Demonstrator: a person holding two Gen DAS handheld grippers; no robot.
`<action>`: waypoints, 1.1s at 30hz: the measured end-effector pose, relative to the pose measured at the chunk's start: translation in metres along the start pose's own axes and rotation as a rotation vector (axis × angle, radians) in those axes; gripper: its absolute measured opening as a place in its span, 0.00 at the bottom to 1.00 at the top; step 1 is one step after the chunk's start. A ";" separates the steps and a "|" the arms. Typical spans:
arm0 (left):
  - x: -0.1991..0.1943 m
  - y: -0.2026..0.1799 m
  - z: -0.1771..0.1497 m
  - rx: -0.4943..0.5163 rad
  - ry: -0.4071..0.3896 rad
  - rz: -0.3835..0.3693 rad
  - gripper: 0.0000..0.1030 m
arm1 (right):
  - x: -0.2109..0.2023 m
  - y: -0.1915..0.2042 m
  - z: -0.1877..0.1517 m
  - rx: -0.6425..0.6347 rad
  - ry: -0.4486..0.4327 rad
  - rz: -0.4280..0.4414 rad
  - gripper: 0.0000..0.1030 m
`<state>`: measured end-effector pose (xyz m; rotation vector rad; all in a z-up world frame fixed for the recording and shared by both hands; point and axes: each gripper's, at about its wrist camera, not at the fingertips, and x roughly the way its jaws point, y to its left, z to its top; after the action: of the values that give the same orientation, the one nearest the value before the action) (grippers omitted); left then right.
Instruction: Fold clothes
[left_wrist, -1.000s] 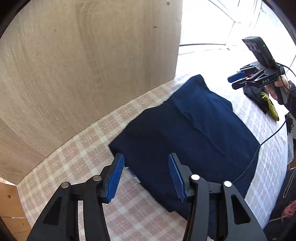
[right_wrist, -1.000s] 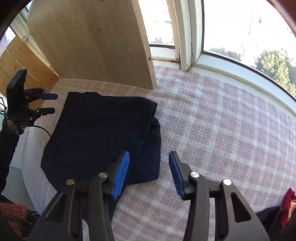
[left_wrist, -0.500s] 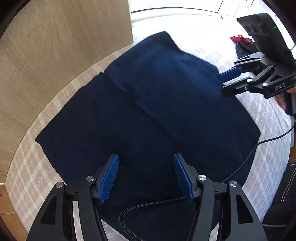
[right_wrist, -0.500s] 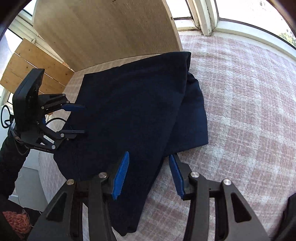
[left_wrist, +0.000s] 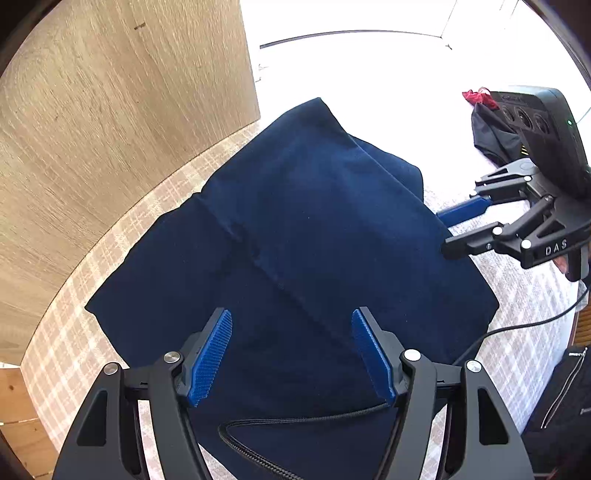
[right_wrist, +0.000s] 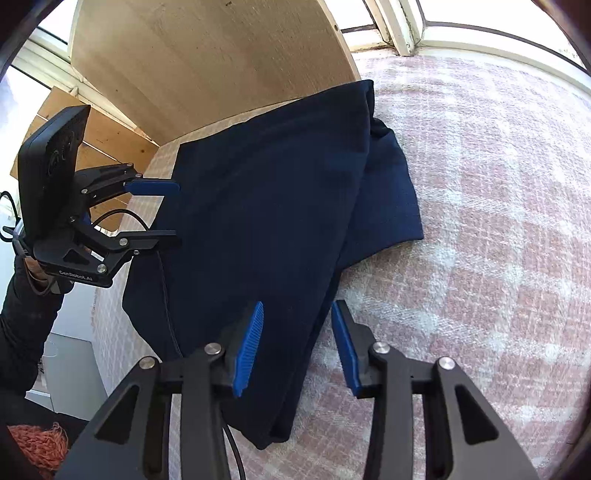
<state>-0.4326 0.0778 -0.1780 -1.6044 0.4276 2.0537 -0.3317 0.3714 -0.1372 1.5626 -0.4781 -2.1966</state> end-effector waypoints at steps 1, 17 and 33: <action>0.000 -0.001 0.002 -0.009 0.005 -0.001 0.64 | 0.001 0.007 0.000 -0.026 -0.004 -0.018 0.10; 0.017 -0.030 0.077 -0.077 0.096 -0.213 0.73 | 0.009 0.065 -0.015 -0.211 -0.154 -0.125 0.07; 0.026 -0.023 0.064 -0.133 0.086 -0.194 0.05 | 0.000 0.041 -0.012 -0.175 -0.177 -0.062 0.07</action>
<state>-0.4765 0.1359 -0.1850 -1.7433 0.1592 1.9076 -0.3152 0.3353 -0.1203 1.3156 -0.2819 -2.3660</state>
